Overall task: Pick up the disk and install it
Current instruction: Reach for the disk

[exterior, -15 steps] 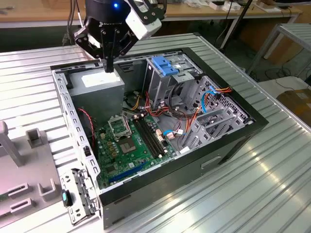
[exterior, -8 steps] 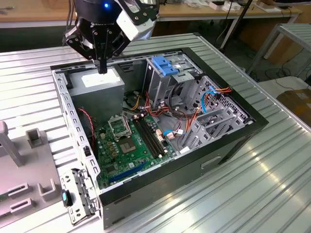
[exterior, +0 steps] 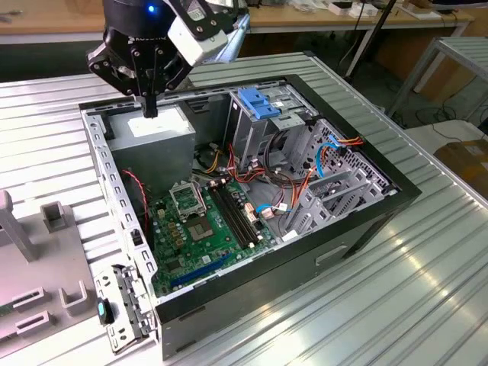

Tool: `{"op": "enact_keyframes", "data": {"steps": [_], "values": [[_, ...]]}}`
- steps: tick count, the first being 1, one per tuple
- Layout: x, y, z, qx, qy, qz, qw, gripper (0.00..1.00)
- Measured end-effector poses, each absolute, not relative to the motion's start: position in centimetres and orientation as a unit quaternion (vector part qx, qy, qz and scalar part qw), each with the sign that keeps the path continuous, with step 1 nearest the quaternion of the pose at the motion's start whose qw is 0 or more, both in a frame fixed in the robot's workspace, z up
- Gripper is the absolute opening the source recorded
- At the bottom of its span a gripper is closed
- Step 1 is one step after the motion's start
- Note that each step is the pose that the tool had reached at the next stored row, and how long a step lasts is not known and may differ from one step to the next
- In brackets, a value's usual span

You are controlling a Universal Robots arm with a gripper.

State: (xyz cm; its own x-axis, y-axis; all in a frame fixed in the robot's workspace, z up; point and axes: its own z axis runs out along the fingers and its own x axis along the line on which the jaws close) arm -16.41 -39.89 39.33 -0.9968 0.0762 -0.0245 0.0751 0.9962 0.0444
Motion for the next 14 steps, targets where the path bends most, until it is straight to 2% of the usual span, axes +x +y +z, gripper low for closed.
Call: {"op": "enact_keyframes", "data": {"steps": [14], "values": [[-19.3,-39.9,39.3,0.038,0.999,0.022,0.013,0.11]]}}
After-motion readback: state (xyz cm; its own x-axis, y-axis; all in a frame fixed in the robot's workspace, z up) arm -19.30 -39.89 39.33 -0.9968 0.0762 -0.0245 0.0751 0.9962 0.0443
